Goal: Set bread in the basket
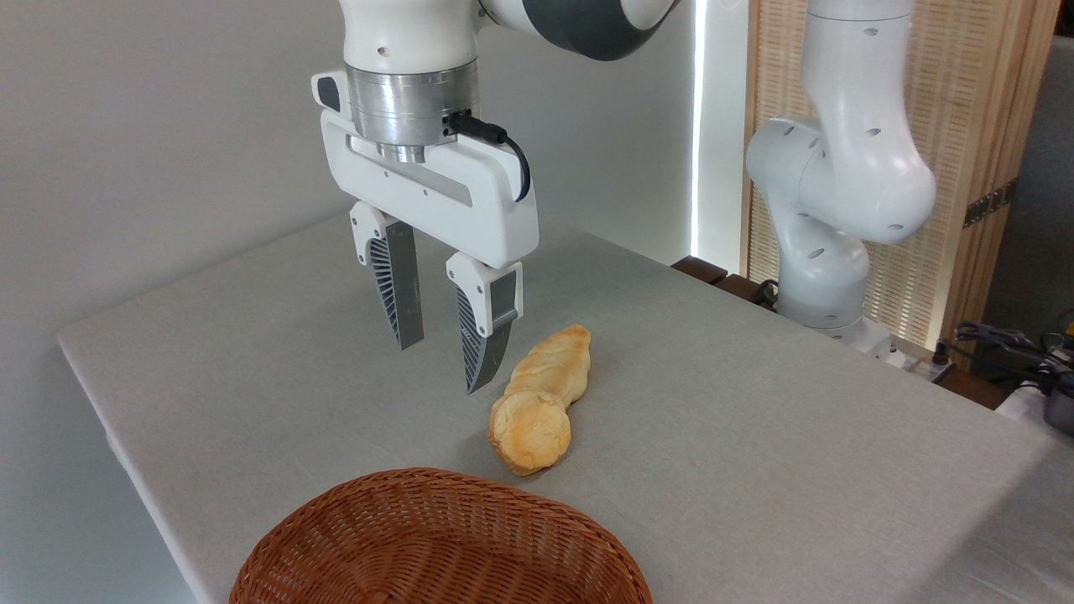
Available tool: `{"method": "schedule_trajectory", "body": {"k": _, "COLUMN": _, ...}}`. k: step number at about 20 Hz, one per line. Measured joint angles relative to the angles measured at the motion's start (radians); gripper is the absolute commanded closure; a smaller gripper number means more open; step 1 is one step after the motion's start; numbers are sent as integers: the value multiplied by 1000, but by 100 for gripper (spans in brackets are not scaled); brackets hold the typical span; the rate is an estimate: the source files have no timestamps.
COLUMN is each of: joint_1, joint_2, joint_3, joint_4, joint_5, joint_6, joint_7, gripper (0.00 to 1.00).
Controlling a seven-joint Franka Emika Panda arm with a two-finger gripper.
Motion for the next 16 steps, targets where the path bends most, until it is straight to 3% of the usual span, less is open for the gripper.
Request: {"method": "schedule_trajectory", "body": {"k": 16, "joint_1": 0, "joint_2": 0, "joint_3": 0, "joint_4": 12, "joint_5": 0, "joint_6": 0, "joint_7": 0, "gripper": 0}}
